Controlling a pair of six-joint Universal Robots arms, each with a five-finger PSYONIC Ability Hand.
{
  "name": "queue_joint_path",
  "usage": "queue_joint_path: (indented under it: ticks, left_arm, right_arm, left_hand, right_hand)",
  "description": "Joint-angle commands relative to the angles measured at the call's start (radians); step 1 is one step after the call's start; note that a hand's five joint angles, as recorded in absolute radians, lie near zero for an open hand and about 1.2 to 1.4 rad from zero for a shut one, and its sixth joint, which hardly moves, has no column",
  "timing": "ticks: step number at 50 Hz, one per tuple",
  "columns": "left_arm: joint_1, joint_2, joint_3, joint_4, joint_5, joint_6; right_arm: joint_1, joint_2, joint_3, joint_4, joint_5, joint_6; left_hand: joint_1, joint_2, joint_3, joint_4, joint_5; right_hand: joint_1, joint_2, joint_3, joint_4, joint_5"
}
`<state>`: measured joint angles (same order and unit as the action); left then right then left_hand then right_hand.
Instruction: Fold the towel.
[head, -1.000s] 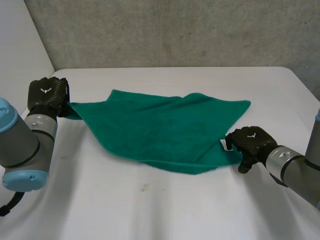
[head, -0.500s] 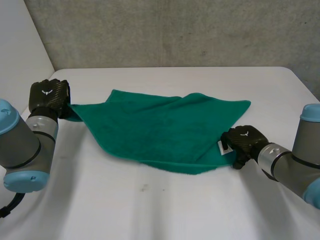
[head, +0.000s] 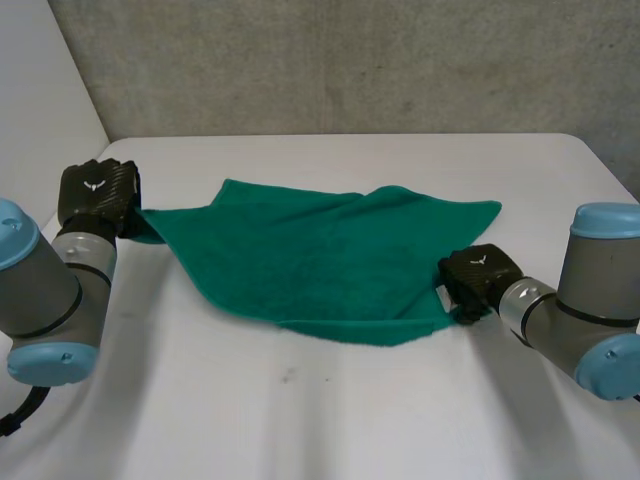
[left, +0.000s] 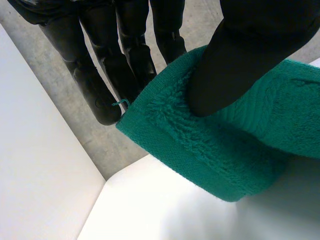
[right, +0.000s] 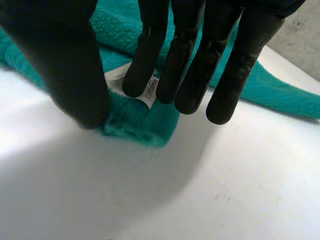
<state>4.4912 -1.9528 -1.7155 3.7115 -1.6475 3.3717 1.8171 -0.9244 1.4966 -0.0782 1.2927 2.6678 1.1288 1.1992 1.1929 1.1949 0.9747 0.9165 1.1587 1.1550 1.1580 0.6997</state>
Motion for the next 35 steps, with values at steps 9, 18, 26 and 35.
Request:
queue_joint_path:
  ticks: [9, 18, 26, 35]
  left_arm:
    - [-0.003, 0.002, -0.001, -0.007, -0.002, 0.000]
    - [-0.009, 0.002, -0.007, -0.007, 0.000, 0.000]
    - [-0.012, 0.002, -0.009, -0.007, -0.002, 0.002]
    - [-0.014, 0.002, -0.009, -0.008, -0.002, 0.002]
  right_arm:
    - [0.004, -0.001, -0.027, 0.003, 0.007, 0.006]
    - [0.008, -0.004, -0.024, 0.005, 0.005, 0.003]
    - [0.008, -0.001, -0.027, 0.005, 0.007, -0.002]
    - [0.005, -0.001, -0.030, -0.002, 0.007, -0.002]
  left_hand:
    - [0.267, 0.197, 0.203, 0.201, 0.247]
    - [0.267, 0.197, 0.203, 0.201, 0.247]
    - [0.267, 0.197, 0.203, 0.201, 0.247]
    - [0.267, 0.197, 0.203, 0.201, 0.247]
  right_hand:
    - [0.410, 0.168, 0.172, 0.169, 0.453]
    - [-0.127, -0.369, -0.365, -0.369, -0.085]
    - [-0.071, -0.313, -0.310, -0.313, -0.029]
    - [0.377, 0.135, 0.139, 0.136, 0.419]
